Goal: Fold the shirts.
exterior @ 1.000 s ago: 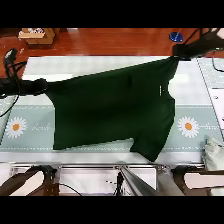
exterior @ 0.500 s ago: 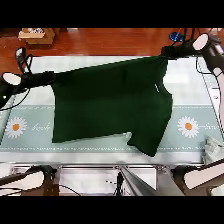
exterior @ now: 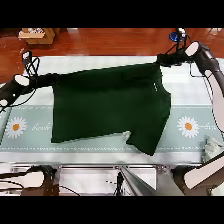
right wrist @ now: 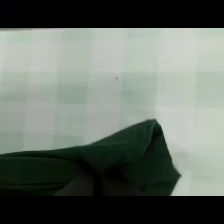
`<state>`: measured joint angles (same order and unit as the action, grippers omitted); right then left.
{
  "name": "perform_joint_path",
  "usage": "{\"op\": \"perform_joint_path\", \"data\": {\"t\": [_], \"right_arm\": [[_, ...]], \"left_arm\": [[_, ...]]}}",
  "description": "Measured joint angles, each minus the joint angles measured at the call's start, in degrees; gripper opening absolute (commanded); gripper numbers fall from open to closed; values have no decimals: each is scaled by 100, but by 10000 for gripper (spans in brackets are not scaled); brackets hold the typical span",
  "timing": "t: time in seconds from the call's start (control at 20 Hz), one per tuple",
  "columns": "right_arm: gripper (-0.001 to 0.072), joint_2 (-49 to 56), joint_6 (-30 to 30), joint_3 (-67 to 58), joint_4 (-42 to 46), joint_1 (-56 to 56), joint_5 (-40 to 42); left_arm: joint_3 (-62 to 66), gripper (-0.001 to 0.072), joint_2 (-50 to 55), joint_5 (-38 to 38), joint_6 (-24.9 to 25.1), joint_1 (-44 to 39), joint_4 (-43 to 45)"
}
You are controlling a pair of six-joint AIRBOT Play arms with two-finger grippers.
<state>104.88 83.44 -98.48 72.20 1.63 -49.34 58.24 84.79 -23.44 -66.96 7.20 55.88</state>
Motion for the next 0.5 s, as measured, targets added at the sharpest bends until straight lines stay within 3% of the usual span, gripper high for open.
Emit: {"op": "perform_joint_path", "data": {"t": [0.25,0.5], "right_arm": [[44,-142,162,44,278,48,-1399],[69,-33,361,173,505,-74,-1978]], "left_arm": [[256,23,33,-1425,61,168,238],[306,45,149,-2258,-61,203,420]]}}
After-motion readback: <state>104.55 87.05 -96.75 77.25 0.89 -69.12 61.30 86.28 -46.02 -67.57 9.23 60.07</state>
